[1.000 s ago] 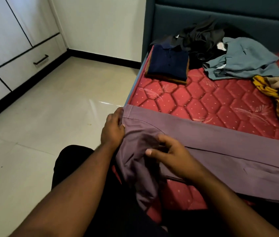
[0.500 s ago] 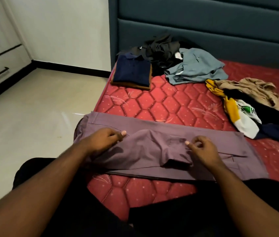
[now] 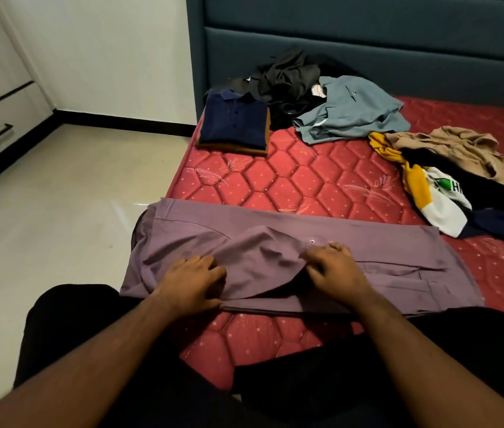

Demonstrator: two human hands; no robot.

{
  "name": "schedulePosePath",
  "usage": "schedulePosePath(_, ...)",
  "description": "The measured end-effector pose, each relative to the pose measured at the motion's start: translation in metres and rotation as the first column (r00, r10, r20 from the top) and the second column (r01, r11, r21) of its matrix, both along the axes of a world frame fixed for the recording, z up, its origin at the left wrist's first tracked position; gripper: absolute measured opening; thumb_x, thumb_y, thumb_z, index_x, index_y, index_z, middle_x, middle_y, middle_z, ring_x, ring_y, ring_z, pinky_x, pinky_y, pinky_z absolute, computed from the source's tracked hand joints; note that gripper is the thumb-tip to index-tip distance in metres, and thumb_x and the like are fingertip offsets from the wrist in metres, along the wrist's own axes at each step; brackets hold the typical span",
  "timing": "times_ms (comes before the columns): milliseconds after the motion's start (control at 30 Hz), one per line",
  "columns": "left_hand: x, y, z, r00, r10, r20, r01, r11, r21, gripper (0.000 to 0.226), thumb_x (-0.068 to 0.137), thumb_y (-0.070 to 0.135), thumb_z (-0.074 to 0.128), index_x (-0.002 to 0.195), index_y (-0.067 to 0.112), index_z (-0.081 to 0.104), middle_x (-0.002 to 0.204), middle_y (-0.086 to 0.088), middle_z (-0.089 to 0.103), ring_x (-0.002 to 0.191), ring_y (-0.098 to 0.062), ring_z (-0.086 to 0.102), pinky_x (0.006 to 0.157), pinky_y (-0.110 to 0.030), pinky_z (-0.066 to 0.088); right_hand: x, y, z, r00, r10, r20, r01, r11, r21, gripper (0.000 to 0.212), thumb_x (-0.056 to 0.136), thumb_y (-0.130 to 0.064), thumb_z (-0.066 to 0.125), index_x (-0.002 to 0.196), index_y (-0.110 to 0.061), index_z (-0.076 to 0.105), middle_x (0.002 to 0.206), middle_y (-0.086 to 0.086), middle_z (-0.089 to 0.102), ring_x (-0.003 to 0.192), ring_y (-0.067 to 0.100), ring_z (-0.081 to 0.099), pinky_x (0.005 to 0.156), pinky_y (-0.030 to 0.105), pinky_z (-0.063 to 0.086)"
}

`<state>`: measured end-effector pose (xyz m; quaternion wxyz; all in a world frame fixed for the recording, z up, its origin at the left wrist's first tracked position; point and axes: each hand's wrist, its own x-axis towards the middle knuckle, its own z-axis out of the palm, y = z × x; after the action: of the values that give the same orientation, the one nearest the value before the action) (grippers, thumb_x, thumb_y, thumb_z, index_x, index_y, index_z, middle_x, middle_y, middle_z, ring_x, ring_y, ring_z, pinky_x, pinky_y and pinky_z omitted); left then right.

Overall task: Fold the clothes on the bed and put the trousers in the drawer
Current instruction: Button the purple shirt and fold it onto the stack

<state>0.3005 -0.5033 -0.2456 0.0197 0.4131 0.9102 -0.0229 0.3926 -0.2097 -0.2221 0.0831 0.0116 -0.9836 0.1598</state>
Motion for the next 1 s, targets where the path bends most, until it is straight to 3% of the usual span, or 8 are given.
schedulePosePath(167,-0.005,-0.008,0.024,0.904,-0.088,0.418,-0.092,0.915,0.392,0.036,0.074,0.042,0.048,0.092,0.023,0.072,0.092,0.006,0.071,0.085,-0.012,0.065,0.076,-0.025,0.048,0.003,0.005,0.095,0.957,0.009,0.291,0.144,0.852,-0.502,0.024,0.086,0.003,0.052,0.074,-0.010,0.069,0.057,0.000,0.058,0.044,0.010,0.048,0.046,0.021,0.040)
schedulePosePath(267,-0.017,-0.011,0.054,0.660,-0.166,0.732,-0.351,0.794,0.497,0.021,0.060,0.040,0.056,0.070,0.027,0.070,0.070,0.014,0.068,0.068,0.002,0.059,0.069,-0.015,0.046,0.000,0.022,0.144,0.863,0.181,0.472,0.144,0.807,-0.572,0.023,0.088,0.003,0.058,0.070,-0.007,0.070,0.057,0.003,0.060,0.047,0.011,0.050,0.045,0.020,0.040)
schedulePosePath(367,-0.042,0.003,0.078,0.517,-0.233,0.824,-0.470,0.727,0.501,0.005,0.078,0.013,0.062,0.077,0.013,0.067,0.070,0.012,0.068,0.071,0.003,0.059,0.073,-0.011,0.045,-0.015,0.050,0.151,0.770,0.181,0.612,0.244,0.803,-0.544,0.022,0.089,-0.006,0.063,0.068,-0.006,0.065,0.055,0.006,0.054,0.044,0.014,0.048,0.042,0.020,0.041)
schedulePosePath(467,-0.071,0.025,0.072,0.588,-0.061,0.807,-0.411,0.837,0.362,0.022,0.090,0.042,0.066,0.098,0.022,0.071,0.099,0.012,0.070,0.096,-0.004,0.062,0.089,-0.021,0.045,-0.037,0.081,0.111,0.705,-0.008,0.709,0.315,0.899,-0.303,0.008,0.087,-0.013,0.069,0.087,-0.004,0.068,0.073,0.011,0.060,0.065,0.023,0.055,0.056,0.028,0.046)
schedulePosePath(567,-0.087,0.042,0.045,0.731,0.155,0.664,-0.209,0.978,0.001,0.044,0.080,0.061,0.068,0.101,0.021,0.069,0.100,0.006,0.067,0.093,-0.012,0.061,0.085,-0.028,0.047,-0.035,0.104,0.051,0.610,-0.216,0.763,0.403,0.913,-0.064,0.019,0.086,-0.013,0.069,0.104,-0.016,0.065,0.095,0.014,0.068,0.072,0.021,0.057,0.060,0.025,0.046)
schedulePosePath(733,-0.088,0.061,0.026,0.829,0.136,0.543,-0.213,0.974,0.082,0.019,0.088,0.029,0.069,0.074,0.017,0.064,0.071,0.004,0.062,0.069,-0.013,0.056,0.060,-0.024,0.039,-0.012,0.118,0.010,0.740,-0.330,0.586,0.562,0.783,-0.268,0.019,0.083,-0.007,0.073,0.069,-0.009,0.061,0.063,0.009,0.058,0.053,0.016,0.049,0.050,0.023,0.039)
schedulePosePath(833,-0.093,0.076,0.036,0.804,0.053,0.592,-0.213,0.956,0.204,0.023,0.093,0.022,0.064,0.073,0.012,0.065,0.067,0.002,0.061,0.058,-0.006,0.051,0.058,-0.023,0.040,-0.012,0.135,0.024,0.715,-0.268,0.646,0.616,0.679,-0.400,0.015,0.085,-0.005,0.067,0.074,-0.011,0.059,0.058,0.007,0.053,0.050,0.018,0.047,0.048,0.023,0.035)
schedulePosePath(1000,-0.122,0.134,0.043,0.782,-0.006,0.623,-0.212,0.938,0.275,0.024,0.095,0.024,0.062,0.088,0.002,0.068,0.073,-0.005,0.063,0.065,-0.013,0.053,0.062,-0.024,0.044,-0.010,0.187,0.030,0.704,-0.341,0.623,0.708,0.262,-0.656,0.023,0.092,-0.013,0.059,0.071,-0.019,0.053,0.067,0.006,0.053,0.056,0.020,0.048,0.059,0.030,0.042)
